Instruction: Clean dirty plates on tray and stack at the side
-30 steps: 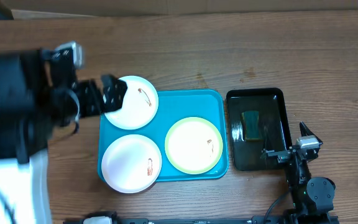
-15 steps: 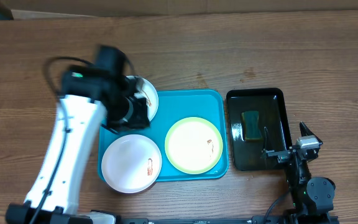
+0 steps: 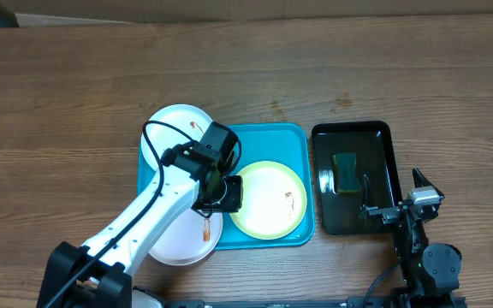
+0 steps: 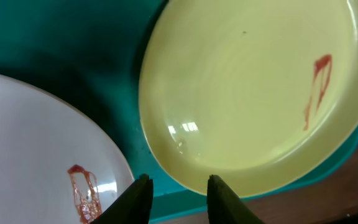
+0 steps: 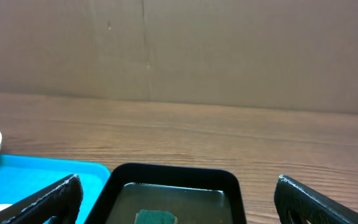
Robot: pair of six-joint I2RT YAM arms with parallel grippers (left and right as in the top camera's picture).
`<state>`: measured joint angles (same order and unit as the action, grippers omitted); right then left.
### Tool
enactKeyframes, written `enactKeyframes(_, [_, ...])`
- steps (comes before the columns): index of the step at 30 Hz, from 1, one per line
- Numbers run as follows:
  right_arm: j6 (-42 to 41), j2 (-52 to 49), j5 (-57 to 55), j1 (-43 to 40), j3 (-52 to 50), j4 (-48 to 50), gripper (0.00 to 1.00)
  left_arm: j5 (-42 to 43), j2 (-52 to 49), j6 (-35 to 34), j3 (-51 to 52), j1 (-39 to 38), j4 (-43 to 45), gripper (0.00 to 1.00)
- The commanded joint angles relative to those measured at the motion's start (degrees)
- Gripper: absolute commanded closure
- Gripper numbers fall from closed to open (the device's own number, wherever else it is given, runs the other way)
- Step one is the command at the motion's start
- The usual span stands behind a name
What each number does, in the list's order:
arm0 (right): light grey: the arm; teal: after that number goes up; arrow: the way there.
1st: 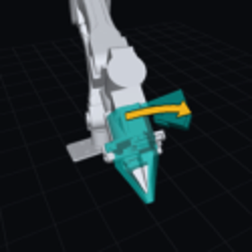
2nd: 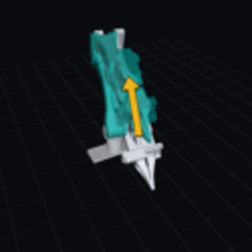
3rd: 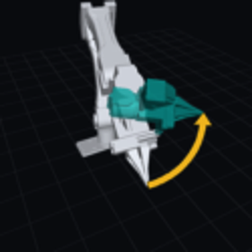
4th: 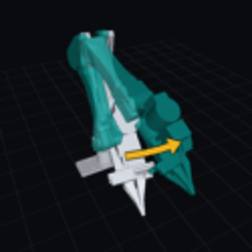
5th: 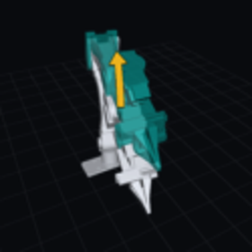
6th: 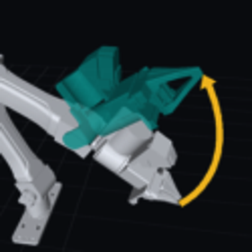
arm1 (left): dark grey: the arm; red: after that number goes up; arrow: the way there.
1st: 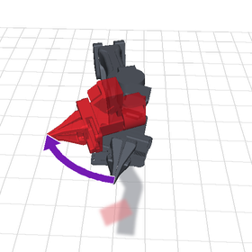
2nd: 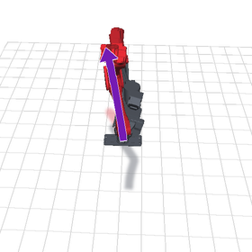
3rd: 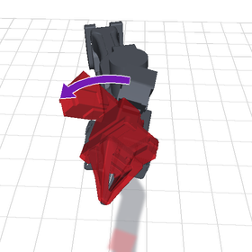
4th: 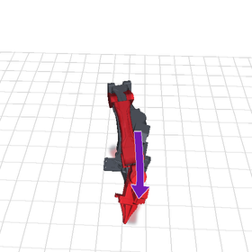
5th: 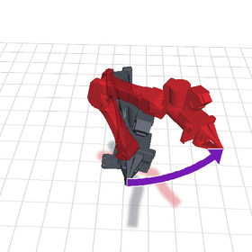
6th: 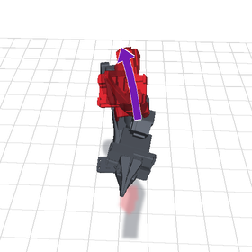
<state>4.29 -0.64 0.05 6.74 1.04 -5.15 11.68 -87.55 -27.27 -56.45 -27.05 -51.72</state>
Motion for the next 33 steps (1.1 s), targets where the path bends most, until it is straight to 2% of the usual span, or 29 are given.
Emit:
enactKeyframes(1, [-0.2, 0.48, 0.22, -0.35, -0.59, 0.31, 0.0, -6.23, 0.2, -3.63, 2.25, -0.35, 2.14, 0.69])
enactKeyframes(12, [-0.2, 0.48, 0.22, -0.35, -0.59, 0.31, 0.0, -7.15, -0.22, -5.01, 8.61, -0.37, 13.88, 0.72])
enactKeyframes(19, [-0.2, 0.48, 0.22, -0.35, -0.59, 0.31, 0.0, -10.78, -0.22, -6.25, 8.72, -0.37, 15.8, 0.79])
enactKeyframes(22, [-0.2, 0.48, 0.22, -0.35, -0.59, 0.31, 0.0, -10.64, -0.22, -8.09, 8.72, -0.42, 15.89, 0.78])
enactKeyframes(33, [-0.2, 0.48, 0.22, -0.35, -0.59, 0.31, 0.0, -8.33, -0.22, -8.09, 8.72, -1.73, 16.26, 0.76])
